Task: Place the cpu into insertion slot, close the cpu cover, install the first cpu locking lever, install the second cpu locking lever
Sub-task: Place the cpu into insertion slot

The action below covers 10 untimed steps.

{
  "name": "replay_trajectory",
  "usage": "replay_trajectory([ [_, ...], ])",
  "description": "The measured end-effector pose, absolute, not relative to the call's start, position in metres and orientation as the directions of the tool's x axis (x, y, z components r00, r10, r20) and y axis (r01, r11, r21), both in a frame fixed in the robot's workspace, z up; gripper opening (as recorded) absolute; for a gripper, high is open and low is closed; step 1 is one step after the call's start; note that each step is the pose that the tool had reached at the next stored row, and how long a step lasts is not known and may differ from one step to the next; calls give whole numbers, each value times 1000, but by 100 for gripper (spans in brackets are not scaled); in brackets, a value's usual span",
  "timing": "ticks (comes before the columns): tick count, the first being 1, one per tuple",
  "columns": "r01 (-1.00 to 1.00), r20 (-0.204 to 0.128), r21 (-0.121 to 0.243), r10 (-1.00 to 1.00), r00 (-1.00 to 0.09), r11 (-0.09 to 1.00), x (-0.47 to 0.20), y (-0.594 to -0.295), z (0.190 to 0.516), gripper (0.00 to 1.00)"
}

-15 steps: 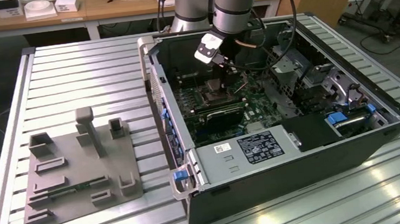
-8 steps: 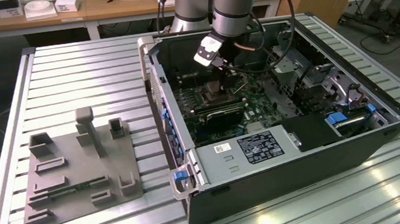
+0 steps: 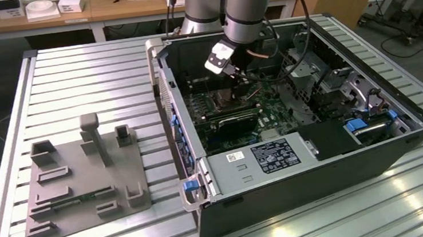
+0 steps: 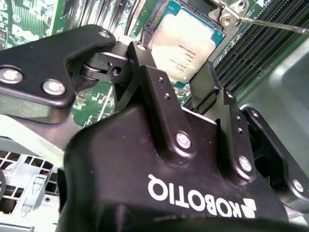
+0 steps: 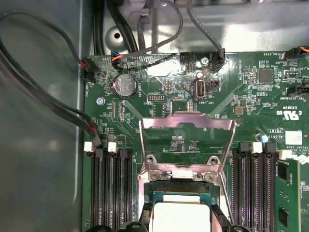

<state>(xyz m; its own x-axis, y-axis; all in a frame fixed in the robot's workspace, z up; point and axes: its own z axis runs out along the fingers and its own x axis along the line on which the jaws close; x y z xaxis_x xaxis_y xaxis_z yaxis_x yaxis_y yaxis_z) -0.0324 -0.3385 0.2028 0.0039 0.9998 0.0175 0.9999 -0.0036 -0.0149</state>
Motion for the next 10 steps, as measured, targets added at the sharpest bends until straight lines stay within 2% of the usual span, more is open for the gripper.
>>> replay_trajectory([
  [10, 1000, 18, -16, 1000, -6, 7, -32, -338, 201, 54],
])
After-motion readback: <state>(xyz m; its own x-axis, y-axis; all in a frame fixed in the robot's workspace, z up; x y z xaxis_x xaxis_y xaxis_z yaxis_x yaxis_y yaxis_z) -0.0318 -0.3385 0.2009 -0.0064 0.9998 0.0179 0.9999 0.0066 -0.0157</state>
